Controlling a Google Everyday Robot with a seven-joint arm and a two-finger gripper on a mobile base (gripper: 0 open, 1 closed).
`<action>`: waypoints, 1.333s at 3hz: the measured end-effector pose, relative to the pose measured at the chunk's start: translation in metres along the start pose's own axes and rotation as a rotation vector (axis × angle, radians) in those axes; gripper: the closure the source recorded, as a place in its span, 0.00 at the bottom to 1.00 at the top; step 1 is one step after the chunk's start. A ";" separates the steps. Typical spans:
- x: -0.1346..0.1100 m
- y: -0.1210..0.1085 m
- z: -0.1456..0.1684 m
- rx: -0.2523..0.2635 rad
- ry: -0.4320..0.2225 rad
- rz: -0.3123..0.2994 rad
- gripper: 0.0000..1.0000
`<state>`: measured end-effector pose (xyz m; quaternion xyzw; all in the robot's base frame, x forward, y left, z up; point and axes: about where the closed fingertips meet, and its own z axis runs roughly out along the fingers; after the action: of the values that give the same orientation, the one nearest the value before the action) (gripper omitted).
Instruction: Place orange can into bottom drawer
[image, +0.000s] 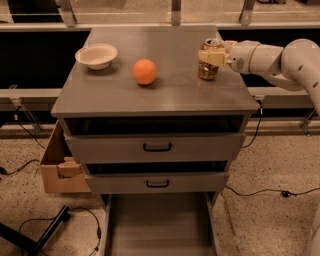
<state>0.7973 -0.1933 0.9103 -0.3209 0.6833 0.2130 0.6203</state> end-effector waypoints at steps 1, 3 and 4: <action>-0.014 0.006 -0.001 -0.014 0.016 -0.027 1.00; -0.103 0.079 -0.093 0.007 0.015 -0.134 1.00; -0.126 0.132 -0.153 0.043 0.052 -0.167 1.00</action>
Offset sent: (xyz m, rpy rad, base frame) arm -0.1356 0.0099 0.1259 -0.1632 -0.0637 0.0339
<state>0.5990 -0.1835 1.0418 -0.3686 0.6744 0.1373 0.6248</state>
